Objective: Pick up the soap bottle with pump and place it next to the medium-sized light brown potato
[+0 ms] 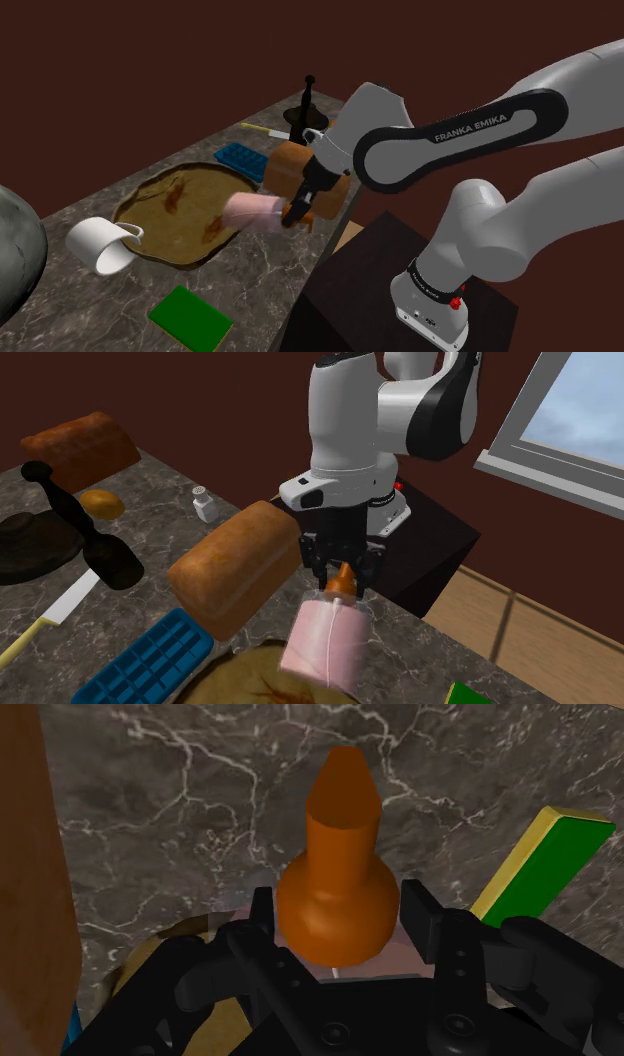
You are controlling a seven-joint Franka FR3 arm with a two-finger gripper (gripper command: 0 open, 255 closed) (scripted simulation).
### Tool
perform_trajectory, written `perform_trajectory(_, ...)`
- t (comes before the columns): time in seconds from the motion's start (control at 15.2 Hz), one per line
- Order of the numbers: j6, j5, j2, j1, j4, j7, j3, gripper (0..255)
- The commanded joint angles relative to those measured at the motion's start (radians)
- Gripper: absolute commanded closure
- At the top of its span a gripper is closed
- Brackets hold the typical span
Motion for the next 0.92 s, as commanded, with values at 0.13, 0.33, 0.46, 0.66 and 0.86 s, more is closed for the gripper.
perform_trajectory(0.13,-0.074,-0.030,-0.047,-0.020,0.027,0.028,0.003,255)
perform_trajectory(0.33,-0.126,-0.050,-0.076,-0.032,0.051,0.045,0.002,255)
perform_trajectory(0.46,-0.160,-0.062,-0.094,-0.039,0.068,0.056,0.001,255)
perform_trajectory(0.66,-0.209,-0.079,-0.116,-0.048,0.096,0.071,-0.002,255)
perform_trajectory(0.86,-0.257,-0.094,-0.135,-0.057,0.126,0.084,-0.006,255)
